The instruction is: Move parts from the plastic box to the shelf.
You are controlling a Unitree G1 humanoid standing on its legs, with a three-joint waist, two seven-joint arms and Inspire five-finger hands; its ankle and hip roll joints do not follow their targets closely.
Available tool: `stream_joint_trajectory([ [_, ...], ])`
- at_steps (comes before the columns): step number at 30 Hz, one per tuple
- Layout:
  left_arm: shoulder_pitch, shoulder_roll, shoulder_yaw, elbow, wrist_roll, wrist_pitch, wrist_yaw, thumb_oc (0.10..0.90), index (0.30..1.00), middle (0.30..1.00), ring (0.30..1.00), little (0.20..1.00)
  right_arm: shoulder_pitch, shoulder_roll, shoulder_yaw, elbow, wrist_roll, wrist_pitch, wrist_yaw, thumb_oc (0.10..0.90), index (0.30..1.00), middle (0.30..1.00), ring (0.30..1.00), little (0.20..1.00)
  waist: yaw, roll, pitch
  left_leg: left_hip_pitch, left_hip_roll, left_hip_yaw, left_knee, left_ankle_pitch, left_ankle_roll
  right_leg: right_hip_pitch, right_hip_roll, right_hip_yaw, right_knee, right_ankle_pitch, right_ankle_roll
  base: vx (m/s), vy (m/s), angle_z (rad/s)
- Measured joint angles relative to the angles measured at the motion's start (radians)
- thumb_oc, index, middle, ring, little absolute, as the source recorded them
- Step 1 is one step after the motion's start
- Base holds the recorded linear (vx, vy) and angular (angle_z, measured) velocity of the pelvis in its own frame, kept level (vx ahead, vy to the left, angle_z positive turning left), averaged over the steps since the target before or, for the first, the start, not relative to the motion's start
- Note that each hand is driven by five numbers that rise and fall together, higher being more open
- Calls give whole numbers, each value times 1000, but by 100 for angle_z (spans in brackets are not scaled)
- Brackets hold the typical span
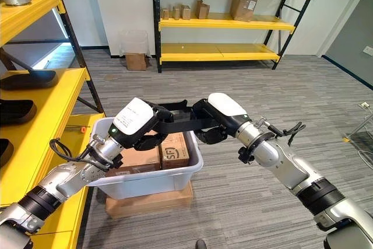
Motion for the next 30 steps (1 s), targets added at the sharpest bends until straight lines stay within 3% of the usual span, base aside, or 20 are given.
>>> stream_joint_trajectory([
  [8, 6, -9, -1, 33, -2, 2, -7, 400, 300, 300, 300, 300, 22, 96, -58, -15, 44, 0, 0, 900, 1000, 1000, 1000, 1000, -9, 1, 0, 0, -1, 3, -1, 0, 0, -4, 0, 4, 0, 1, 0, 0, 0, 0],
  [12, 10, -14, 2, 73, 0, 7, -8, 400, 300, 300, 300, 300, 110, 133, -140, -85, 86, 1, 1, 900, 1000, 1000, 1000, 1000, -21, 6, -2, 0, -2, 7, -3, -2, 0, -8, -1, 7, 0, 1, 0, -4, 0, -2],
  [18, 128, -17, 5, 166, 9, 47, -67, 400, 300, 300, 300, 300, 228, 221, -365, -256, 202, -52, -4, 900, 1000, 1000, 1000, 1000, -52, 20, -4, 16, -7, 37, -4, -9, -3, -16, -1, 33, 0, 3, 1, -11, -4, -14],
  [23, 238, -17, 16, 178, 10, 67, -81, 400, 300, 300, 300, 300, 361, 252, -471, -291, 267, -73, -9, 900, 1000, 1000, 1000, 1000, -67, 20, -4, 19, -12, 52, -5, -14, -1, -24, -4, 50, 0, 3, 2, -4, -7, -8],
  [26, 287, -24, 68, 172, 10, 68, -84, 400, 300, 300, 300, 300, 483, 288, -489, -290, 291, -67, 19, 900, 1000, 1000, 1000, 1000, -75, 20, -4, 19, -14, 53, -5, -15, -2, -27, -5, 51, -1, -1, 6, 0, 0, 0],
  [27, 338, -42, 151, 140, 9, 69, -85, 400, 300, 300, 300, 300, 601, 345, -529, -289, 297, -62, 36, 900, 1000, 1000, 1000, 1000, -74, 22, -3, 18, -15, 54, -5, -16, -3, -27, -7, 51, -1, -6, 11, 0, 0, 0],
  [30, 379, -43, 233, 106, 7, 71, -80, 400, 300, 300, 300, 300, 748, 407, -558, -282, 330, -34, 55, 900, 1000, 1000, 1000, 1000, -76, 33, -2, 16, -17, 53, -5, -20, -4, -29, -10, 49, -6, -12, 12, 0, 0, 0],
])
